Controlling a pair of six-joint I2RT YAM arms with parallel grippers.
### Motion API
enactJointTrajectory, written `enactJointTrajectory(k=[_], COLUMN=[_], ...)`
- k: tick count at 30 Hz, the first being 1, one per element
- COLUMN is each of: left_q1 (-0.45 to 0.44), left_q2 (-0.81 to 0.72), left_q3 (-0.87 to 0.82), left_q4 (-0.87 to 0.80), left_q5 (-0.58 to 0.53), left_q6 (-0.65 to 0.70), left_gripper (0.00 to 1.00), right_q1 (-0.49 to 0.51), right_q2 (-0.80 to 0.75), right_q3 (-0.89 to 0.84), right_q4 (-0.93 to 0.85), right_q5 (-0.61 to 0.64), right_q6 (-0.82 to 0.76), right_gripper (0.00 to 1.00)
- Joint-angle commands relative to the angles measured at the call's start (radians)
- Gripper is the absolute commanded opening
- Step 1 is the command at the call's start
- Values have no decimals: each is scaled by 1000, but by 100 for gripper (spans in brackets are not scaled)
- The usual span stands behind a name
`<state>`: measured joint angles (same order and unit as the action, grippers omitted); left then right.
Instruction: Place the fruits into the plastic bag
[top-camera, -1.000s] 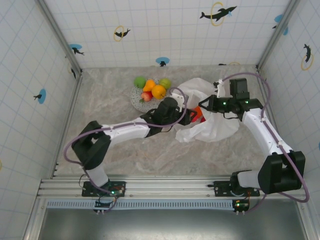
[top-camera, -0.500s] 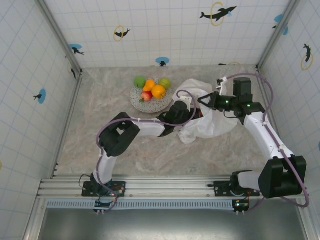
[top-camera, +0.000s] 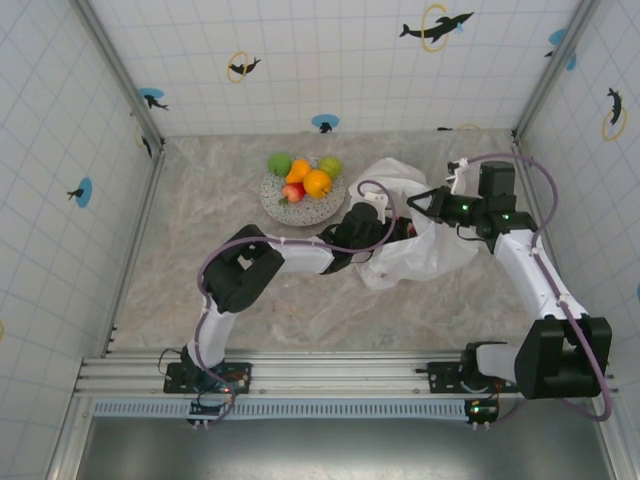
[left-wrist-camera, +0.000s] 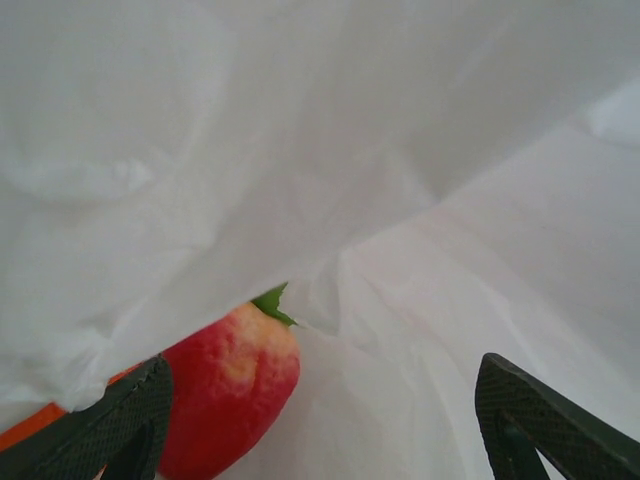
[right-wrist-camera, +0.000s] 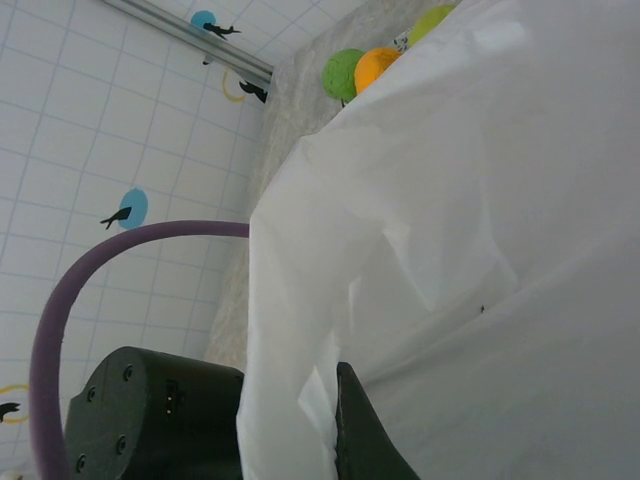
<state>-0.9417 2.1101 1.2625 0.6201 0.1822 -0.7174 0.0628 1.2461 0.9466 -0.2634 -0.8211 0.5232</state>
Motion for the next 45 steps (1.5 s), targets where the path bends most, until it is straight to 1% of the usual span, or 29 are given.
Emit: enactJointTrajectory(k=[1, 6, 12, 18, 24, 30, 33, 39, 45], left_q1=[8, 14, 16, 34, 75, 118, 141, 195, 272], left_q2=[-89, -216, -396, -546, -625, -740, -788, -884, -944], left_q3=[-25, -122, -233, -278, -278, -352, -366, -404, -423], left_q4=[-22, -90, -249, -382, -472, -466, -499, -567, -618], left_q5=[31, 76, 85, -3, -104, -106, -109, -168, -192], left_q6=[43, 115, 231, 289, 284, 267, 268, 255, 223], left_gripper=[80, 78, 78, 79, 79, 81, 81, 82, 82], right_q1=[-26, -30, -28, -10, -2, -2, -2, 0, 2], right_q2=[-30, -32, -37, -35, -47, -42, -43, -52, -68], right_q3=[-19, -31, -70, -89, -98, -79, -78, -61, -51], right_q4=[0, -55, -38, -10, 10, -27, -43, -62, -73], right_q5=[-11, 80, 142, 162, 156, 173, 188, 186, 191], right_q6=[-32, -89, -102, -108, -120, -148, -161, -172, -186], right_gripper=[0, 0, 0, 0, 0, 0, 0, 0, 0])
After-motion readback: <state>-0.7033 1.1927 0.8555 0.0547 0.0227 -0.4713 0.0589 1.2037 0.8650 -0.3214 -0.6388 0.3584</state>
